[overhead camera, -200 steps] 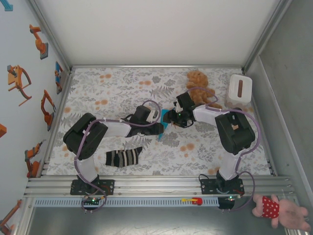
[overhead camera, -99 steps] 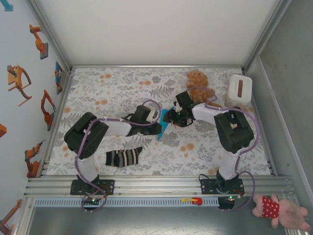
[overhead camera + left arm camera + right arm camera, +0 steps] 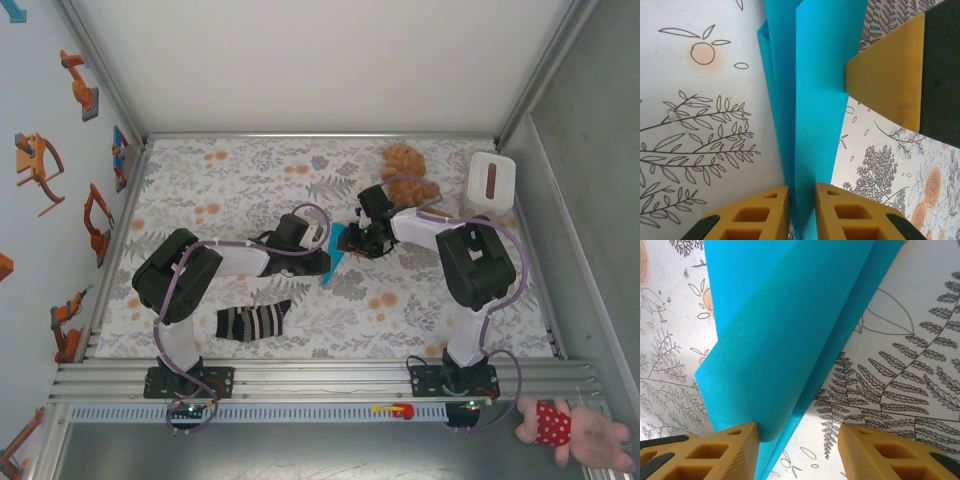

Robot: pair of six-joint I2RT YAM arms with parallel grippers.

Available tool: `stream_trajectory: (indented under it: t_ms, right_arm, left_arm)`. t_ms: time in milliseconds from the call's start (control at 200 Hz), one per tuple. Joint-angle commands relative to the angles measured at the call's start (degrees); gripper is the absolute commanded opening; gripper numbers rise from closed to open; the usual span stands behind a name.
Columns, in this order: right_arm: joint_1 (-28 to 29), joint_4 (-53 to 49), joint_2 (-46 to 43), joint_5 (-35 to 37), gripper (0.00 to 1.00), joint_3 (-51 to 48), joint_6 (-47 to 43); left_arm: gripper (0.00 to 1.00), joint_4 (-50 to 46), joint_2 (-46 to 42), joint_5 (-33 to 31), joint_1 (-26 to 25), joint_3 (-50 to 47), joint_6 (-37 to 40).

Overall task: Fold a paper plane with a square sheet of paper (pick it up from the middle)
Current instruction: Fold the wing for the fifth time at the center of the table.

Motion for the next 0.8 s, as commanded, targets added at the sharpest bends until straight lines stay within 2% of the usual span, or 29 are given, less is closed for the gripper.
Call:
stream_trajectory:
  t_ms: [0, 406, 796]
  right_arm:
    - [0.3, 0.4, 7.5, 6.8, 0.46, -1.8, 0.0]
    - [0.9, -1.7, 10.8, 7.6, 0.42, 0.2, -0.3]
    - [1.9, -3.8, 13.1, 8.6, 0.45, 2.1, -1.3]
  left_arm:
    - [0.21, -2.7, 4.8, -0.8, -0.8, -0.2, 1.4]
    - [0.19, -3.8, 5.8, -0.7, -0.7, 0.6, 1.1]
    - [0.21, -4.1, 3.9, -0.2, -0.8, 0.4, 1.0]
